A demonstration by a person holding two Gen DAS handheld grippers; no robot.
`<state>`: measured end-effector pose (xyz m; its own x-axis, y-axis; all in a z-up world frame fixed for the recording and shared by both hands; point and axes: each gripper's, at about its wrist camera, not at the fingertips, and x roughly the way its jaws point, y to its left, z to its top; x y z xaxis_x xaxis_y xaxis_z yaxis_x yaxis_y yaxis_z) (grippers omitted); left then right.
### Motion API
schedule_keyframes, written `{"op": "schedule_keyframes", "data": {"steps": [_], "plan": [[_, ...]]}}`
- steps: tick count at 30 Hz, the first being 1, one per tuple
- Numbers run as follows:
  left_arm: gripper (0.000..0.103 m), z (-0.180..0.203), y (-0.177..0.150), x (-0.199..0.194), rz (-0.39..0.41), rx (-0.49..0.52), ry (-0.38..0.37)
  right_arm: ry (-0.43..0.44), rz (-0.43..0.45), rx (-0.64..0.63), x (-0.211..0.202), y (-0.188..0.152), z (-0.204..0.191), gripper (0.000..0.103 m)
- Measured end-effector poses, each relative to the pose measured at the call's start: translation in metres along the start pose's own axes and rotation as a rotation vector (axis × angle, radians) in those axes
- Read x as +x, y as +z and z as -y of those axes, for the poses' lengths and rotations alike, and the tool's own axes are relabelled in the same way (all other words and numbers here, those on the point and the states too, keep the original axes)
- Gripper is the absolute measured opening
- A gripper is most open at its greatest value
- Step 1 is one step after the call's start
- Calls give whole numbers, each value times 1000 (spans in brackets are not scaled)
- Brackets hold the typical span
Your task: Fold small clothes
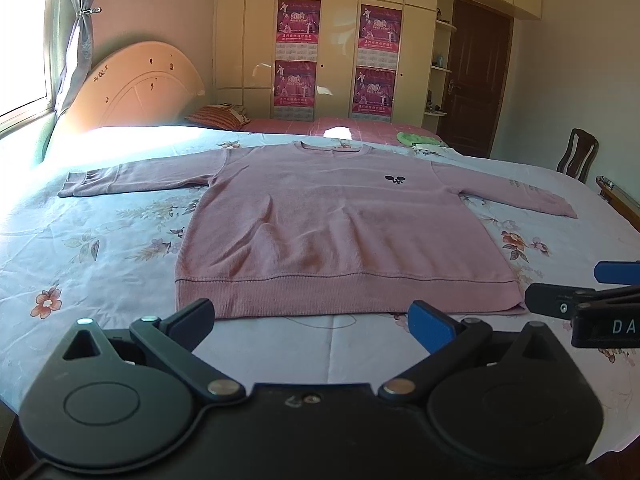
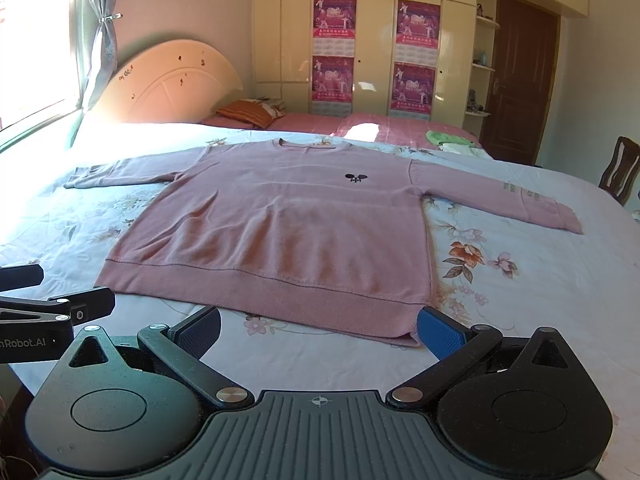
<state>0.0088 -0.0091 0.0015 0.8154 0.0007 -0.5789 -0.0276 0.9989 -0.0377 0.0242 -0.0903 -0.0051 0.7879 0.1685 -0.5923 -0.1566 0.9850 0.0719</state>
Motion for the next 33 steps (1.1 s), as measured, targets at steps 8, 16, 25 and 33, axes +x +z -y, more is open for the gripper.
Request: {"op": "schedule_keyframes", "data": {"steps": [8,16,25,33], "plan": [[103,0,1,1,-1,0,1,3,-3,-1,1,0,0,103],[103,0,1,1,-3,2,4,4,-1,1,0,1,-1,103],[103,-1,-2,0,-2,-1,6,2,-2,2,-1,-1,-1,103],[103,-1,-3,0,0,0,7,2,2,5,-2,-2,0,103]]}}
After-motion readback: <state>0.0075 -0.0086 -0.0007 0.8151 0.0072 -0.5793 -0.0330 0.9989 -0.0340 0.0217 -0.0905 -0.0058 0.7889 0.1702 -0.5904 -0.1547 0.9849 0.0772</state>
